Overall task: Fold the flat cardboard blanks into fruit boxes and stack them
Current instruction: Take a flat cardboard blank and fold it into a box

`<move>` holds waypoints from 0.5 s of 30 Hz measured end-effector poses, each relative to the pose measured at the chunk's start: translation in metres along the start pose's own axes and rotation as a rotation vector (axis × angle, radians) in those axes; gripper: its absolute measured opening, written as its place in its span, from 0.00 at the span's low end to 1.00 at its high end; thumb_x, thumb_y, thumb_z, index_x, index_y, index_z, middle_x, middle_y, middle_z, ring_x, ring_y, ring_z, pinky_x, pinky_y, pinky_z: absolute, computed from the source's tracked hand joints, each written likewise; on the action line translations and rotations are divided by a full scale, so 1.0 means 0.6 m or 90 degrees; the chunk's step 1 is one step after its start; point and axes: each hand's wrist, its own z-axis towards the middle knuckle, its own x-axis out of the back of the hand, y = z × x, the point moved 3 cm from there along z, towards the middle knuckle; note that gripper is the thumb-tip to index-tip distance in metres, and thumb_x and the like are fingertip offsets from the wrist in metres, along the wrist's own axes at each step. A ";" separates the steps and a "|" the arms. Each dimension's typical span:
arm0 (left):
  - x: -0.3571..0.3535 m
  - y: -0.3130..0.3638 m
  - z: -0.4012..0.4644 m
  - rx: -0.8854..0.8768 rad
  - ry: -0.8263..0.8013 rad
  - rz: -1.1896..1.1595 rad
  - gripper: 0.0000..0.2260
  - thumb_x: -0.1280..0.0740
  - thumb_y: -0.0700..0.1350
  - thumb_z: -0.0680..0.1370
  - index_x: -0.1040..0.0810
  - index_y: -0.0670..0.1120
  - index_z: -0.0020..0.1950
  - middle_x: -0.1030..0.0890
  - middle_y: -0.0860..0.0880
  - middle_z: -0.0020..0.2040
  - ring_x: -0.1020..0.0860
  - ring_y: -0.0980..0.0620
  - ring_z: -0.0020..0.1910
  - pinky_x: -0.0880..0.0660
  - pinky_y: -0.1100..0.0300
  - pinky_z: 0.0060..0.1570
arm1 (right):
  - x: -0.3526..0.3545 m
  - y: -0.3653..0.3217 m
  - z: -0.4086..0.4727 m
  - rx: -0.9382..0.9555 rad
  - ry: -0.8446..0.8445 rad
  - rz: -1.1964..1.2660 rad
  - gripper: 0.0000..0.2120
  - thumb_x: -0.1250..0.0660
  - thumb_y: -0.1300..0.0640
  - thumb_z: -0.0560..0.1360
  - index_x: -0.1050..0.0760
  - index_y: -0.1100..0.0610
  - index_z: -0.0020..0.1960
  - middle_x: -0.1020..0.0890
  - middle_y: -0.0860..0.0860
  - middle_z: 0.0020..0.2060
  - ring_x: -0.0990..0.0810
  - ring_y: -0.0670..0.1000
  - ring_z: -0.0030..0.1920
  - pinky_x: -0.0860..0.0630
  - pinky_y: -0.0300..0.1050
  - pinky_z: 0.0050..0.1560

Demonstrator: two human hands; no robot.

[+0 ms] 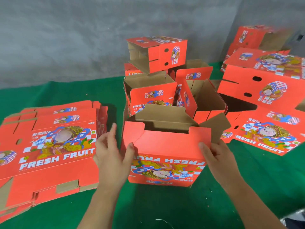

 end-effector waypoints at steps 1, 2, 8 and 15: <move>0.000 -0.008 0.007 -0.012 -0.014 -0.045 0.29 0.31 0.51 0.78 0.34 0.55 0.79 0.34 0.44 0.67 0.30 0.46 0.67 0.31 0.41 0.69 | 0.001 0.002 0.005 -0.005 -0.005 -0.004 0.25 0.37 0.29 0.75 0.24 0.51 0.39 0.25 0.48 0.40 0.24 0.47 0.38 0.32 0.47 0.37; -0.001 -0.013 0.013 -0.021 -0.037 -0.078 0.26 0.30 0.50 0.78 0.30 0.57 0.76 0.35 0.46 0.66 0.28 0.48 0.65 0.28 0.42 0.67 | 0.002 0.005 0.009 -0.014 -0.009 0.010 0.20 0.33 0.31 0.75 0.22 0.49 0.47 0.23 0.48 0.43 0.23 0.49 0.42 0.30 0.47 0.39; -0.023 -0.009 0.035 0.028 -0.079 -0.011 0.31 0.25 0.51 0.74 0.35 0.56 0.73 0.30 0.47 0.63 0.26 0.43 0.63 0.25 0.40 0.59 | -0.001 -0.016 -0.001 0.068 -0.108 0.046 0.47 0.30 0.63 0.78 0.54 0.35 0.81 0.36 0.39 0.68 0.34 0.36 0.67 0.35 0.46 0.68; -0.024 0.003 0.029 -0.157 -0.130 0.034 0.29 0.41 0.38 0.71 0.28 0.56 0.72 0.27 0.58 0.66 0.28 0.47 0.63 0.33 0.43 0.60 | -0.022 -0.047 -0.008 0.141 -0.136 0.001 0.53 0.43 0.76 0.77 0.66 0.31 0.78 0.40 0.39 0.79 0.43 0.37 0.77 0.37 0.41 0.73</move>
